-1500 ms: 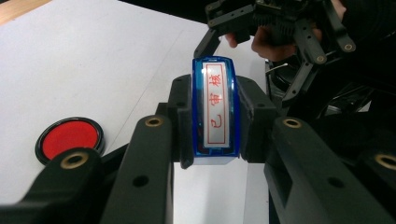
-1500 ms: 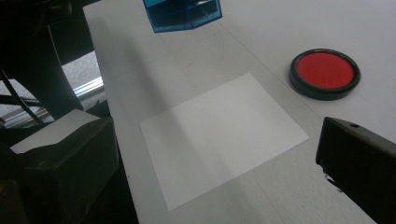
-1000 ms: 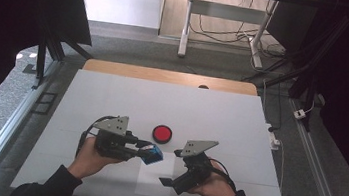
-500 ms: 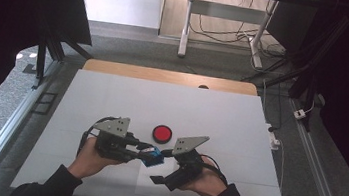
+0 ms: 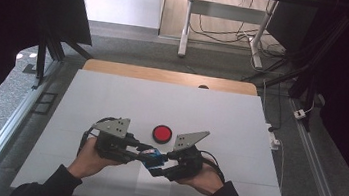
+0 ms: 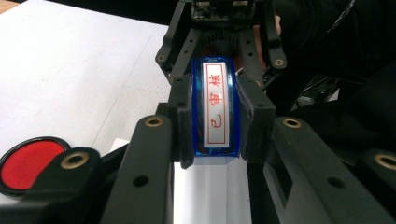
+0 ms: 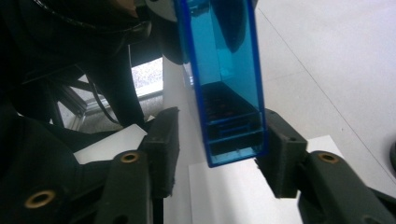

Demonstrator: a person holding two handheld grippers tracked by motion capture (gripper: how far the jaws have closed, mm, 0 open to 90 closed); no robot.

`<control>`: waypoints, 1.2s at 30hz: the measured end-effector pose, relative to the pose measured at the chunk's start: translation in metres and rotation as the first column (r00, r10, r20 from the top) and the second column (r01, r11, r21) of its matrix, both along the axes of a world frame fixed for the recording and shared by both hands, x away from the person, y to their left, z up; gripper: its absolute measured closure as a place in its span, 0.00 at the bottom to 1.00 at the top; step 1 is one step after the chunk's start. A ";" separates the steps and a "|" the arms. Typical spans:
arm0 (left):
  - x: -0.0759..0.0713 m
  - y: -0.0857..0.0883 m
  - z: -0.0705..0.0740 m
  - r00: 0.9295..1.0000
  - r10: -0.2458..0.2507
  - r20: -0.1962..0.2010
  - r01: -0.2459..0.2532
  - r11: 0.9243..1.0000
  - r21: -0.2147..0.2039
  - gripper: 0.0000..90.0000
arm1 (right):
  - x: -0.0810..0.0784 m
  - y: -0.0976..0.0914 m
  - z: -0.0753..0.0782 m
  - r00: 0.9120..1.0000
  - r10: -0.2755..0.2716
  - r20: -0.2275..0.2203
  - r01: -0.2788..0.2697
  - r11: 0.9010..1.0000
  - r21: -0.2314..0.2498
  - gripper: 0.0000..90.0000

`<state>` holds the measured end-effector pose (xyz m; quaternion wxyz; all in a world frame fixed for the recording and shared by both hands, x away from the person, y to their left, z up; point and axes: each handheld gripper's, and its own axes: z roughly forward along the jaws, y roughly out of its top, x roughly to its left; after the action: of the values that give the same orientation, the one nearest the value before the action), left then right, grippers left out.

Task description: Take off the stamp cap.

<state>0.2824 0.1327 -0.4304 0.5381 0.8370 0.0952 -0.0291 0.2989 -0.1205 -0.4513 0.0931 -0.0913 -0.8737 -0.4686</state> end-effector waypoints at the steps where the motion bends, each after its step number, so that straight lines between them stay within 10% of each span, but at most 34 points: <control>1: 0.000 0.000 0.000 1.000 0.000 0.000 0.000 1.000 0.000 0.78 | 0.000 0.000 0.000 1.000 0.001 -0.002 -0.001 1.000 0.002 0.60; 30: -0.002 0.002 0.003 0.999 -0.035 0.040 0.035 0.999 -0.014 0.78 | 0.006 -0.002 0.002 0.994 0.036 -0.099 -0.034 0.999 0.027 0.76; 36: 0.000 0.002 0.001 0.998 -0.055 0.004 0.055 0.998 -0.015 0.78 | 0.004 -0.001 0.003 0.997 0.062 -0.045 -0.061 0.998 0.009 0.76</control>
<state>0.2828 0.1348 -0.4291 0.5435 0.8353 0.0709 -0.0428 0.3025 -0.1219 -0.4479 0.1277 -0.0747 -0.8719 -0.4668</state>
